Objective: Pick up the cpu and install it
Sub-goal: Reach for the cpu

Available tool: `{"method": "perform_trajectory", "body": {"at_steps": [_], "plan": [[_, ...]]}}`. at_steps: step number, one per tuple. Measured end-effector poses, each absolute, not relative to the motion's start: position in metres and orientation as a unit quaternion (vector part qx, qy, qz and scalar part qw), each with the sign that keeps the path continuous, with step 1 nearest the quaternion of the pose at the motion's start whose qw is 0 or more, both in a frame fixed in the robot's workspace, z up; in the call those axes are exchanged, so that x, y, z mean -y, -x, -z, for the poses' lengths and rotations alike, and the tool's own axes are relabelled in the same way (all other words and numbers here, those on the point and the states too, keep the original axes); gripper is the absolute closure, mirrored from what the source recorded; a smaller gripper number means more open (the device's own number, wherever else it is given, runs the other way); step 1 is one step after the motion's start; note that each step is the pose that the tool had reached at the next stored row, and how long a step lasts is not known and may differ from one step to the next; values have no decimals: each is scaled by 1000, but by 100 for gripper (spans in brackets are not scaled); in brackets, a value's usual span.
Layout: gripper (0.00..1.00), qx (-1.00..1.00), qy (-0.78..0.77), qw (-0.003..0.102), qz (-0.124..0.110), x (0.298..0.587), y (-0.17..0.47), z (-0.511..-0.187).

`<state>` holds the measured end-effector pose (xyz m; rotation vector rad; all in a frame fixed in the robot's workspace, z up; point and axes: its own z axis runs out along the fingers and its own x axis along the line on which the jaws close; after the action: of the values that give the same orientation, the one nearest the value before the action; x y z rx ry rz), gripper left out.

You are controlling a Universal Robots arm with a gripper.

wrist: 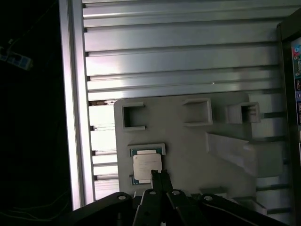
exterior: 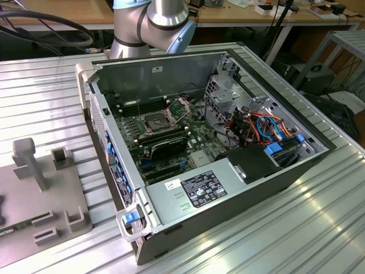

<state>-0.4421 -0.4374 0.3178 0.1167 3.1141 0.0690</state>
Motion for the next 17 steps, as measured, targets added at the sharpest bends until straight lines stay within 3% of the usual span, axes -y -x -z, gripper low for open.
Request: {"method": "perform_trajectory", "body": {"at_steps": [8,17], "plan": [[89,-999,-37,12,-22,456,446,-313],[89,-999,-37,12,-22,457,447,-303]]}}
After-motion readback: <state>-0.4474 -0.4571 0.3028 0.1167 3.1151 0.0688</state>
